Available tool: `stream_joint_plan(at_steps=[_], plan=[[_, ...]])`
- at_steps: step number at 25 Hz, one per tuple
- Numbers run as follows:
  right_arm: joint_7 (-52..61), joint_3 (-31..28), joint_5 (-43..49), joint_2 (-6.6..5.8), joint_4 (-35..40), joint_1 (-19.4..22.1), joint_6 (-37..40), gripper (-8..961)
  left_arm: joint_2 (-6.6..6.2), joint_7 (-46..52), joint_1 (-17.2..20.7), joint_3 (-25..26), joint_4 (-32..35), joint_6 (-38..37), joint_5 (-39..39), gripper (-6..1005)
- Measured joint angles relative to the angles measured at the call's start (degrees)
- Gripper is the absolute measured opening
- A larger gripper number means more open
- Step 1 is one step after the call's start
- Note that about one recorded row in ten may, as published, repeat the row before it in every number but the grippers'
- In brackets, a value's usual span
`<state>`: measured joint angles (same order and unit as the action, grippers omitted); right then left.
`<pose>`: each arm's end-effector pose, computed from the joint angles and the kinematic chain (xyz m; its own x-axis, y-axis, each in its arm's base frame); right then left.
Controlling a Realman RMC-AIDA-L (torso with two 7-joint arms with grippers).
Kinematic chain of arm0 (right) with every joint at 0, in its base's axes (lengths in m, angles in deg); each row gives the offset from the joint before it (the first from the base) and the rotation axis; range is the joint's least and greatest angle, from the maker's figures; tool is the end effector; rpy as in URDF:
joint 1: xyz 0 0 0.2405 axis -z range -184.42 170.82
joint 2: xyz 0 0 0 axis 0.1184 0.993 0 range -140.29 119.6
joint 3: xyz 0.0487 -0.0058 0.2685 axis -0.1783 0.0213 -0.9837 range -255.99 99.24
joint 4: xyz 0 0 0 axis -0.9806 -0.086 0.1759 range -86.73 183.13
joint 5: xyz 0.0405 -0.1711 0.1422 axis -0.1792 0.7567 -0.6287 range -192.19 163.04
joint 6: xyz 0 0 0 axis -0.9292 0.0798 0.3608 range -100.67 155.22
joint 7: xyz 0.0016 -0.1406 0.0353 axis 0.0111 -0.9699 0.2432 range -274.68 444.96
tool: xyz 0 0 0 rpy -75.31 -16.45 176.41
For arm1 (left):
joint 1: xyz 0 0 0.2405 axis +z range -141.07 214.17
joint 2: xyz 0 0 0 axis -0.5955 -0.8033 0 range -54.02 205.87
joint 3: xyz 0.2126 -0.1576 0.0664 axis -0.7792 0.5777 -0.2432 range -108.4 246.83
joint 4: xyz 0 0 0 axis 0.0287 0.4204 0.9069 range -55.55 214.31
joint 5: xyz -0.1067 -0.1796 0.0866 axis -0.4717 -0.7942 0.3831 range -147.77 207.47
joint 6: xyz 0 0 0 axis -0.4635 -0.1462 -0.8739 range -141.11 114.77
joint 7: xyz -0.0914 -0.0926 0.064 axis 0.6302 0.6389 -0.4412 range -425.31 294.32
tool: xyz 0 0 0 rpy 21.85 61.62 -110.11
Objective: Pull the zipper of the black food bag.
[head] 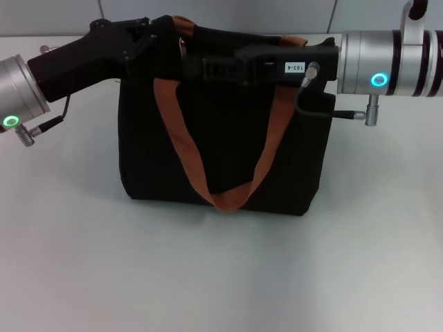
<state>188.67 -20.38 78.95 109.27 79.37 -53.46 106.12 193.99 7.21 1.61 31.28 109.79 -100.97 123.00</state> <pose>0.1455 0.4171 -0.0516 0.6089 -0.5415 -0.5796 -0.5587 -0.8115 0.1712 -0.2400 0.3896 0.0145 0.6105 0.1384 0.7798 0.4642 -0.8603 -0.2107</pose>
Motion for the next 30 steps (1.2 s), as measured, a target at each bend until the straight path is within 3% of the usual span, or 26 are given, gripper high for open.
stream_joint_plan(at_steps=[18,30], plan=[[-0.5,5.1,-4.4,0.10,0.1,-0.2,-3.6,328,0.35,-0.5,-0.6,0.2,-0.3,-0.7,0.0,21],[-1.4,4.9,-4.4,0.02,-0.1,0.2,-4.1,-3,0.32,-0.6,-0.3,0.2,-0.4,-2.1,0.0,22]])
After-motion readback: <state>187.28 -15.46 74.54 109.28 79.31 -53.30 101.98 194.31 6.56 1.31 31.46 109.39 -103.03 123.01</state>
